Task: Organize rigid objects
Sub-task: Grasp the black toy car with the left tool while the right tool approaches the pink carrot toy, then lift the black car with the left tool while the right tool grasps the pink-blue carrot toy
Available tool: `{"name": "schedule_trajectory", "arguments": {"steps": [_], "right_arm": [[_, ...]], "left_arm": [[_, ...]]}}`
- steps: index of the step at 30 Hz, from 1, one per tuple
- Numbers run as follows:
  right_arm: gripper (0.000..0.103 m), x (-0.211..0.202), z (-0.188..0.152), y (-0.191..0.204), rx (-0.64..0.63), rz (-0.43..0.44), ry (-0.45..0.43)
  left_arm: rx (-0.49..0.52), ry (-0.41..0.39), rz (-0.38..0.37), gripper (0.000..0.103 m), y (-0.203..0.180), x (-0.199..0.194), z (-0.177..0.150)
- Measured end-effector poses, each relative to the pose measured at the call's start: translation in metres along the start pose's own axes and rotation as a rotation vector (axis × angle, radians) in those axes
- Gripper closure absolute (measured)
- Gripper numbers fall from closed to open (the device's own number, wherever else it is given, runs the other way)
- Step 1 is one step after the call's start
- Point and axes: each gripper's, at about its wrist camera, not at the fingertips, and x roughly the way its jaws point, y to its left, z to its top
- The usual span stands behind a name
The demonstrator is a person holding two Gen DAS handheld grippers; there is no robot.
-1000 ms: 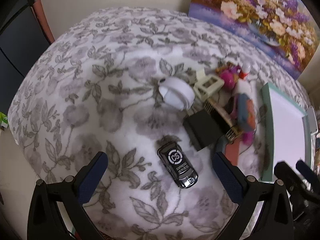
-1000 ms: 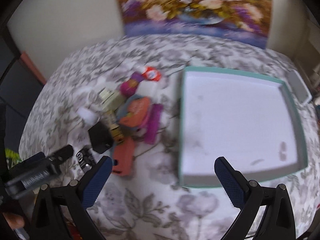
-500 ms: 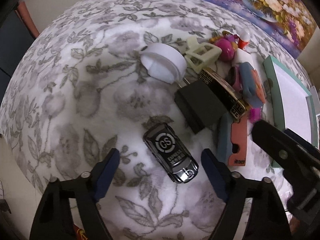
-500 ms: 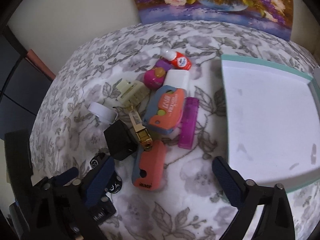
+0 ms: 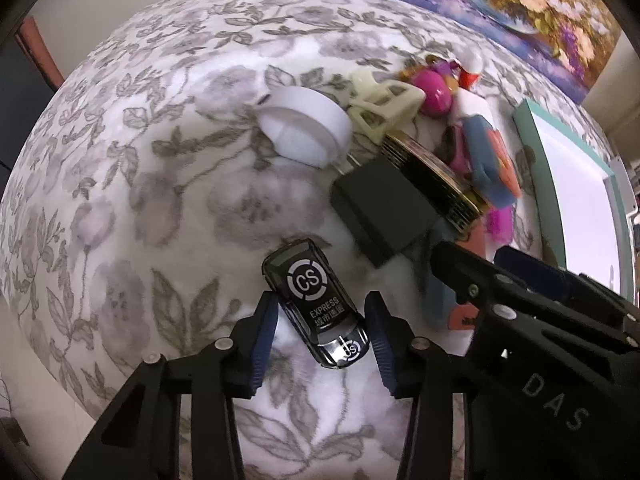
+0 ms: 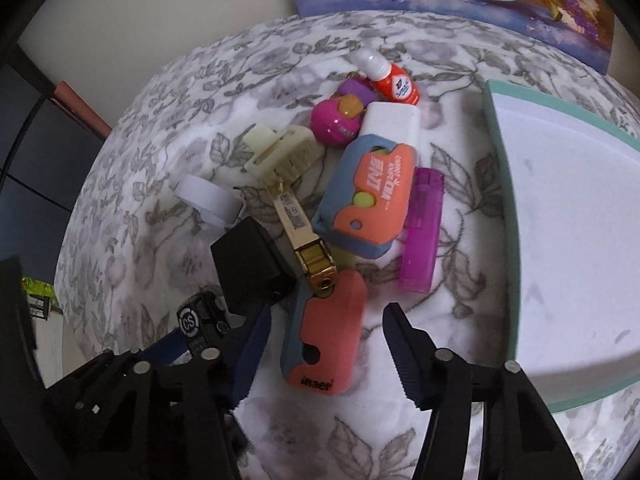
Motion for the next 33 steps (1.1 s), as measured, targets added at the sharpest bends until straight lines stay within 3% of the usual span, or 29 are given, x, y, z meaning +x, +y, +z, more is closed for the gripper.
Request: {"name": "schedule_trajectory", "arguments": {"steps": [14,22,33], "right_arm": [[0.053,0.017,0.0,0.005,-0.008,-0.032,0.034],[0.054,0.026,0.005,0.021,-0.065,-0.115,0.023],[0.056,0.035,0.009,0.032,-0.105,-0.155,0.004]], "left_arm": [[0.014,-0.008,0.005,0.059,0.016,0.004,0.006],[0.057,-0.022,0.045,0.059,-0.005,0.01,0.005],[0.081,-0.037,0.064,0.06,-0.016,0.012,0.002]]}}
